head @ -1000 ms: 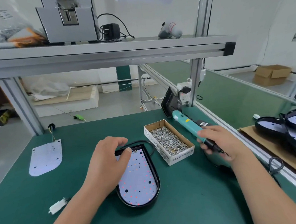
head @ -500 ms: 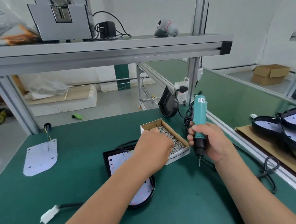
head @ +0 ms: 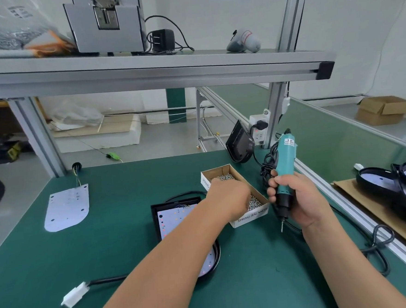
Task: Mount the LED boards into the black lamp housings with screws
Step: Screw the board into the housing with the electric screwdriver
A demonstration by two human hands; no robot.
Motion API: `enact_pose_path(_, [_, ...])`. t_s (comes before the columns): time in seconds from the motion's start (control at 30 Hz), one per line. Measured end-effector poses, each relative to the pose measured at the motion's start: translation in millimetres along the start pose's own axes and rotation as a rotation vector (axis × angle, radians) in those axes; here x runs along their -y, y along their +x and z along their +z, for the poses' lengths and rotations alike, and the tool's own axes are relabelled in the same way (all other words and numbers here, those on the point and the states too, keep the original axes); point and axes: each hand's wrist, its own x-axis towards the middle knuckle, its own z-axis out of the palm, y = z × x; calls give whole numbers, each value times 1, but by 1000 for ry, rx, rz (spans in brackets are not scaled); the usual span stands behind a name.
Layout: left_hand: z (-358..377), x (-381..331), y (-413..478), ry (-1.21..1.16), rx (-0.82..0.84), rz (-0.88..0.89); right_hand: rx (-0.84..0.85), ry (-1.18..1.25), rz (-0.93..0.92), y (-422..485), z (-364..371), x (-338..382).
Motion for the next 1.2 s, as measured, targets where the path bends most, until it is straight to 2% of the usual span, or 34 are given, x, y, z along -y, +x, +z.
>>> enact_pose_path(0.37, [14, 15, -17, -274, -288, -22, -13, -30, -10, 3, -2, -2])
enact_pose_path(0.5, [13, 23, -37, -521, -387, -64, -16, -29, -7, 2, 0, -3])
enact_pose_path(0.7, [5, 44, -91, -1123, -517, -215, -34, -48, -13, 2, 7, -8])
enact_pose_path(0.87, [5, 72, -136, -1673, -429, -343, -65, 2, -71, -5, 30, -11])
enact_pose_path(0.93, [4, 83, -145, -1835, -394, -336, -55, 53, -102, -10, 42, -13])
enact_pose_path(1.07, [1, 93, -151, -1938, -372, -258, 25, 104, -166, -22, 68, -18])
enact_pose_path(1.2, [-1, 99, -151, -2066, -330, -267, 90, 113, -177, -28, 92, -23])
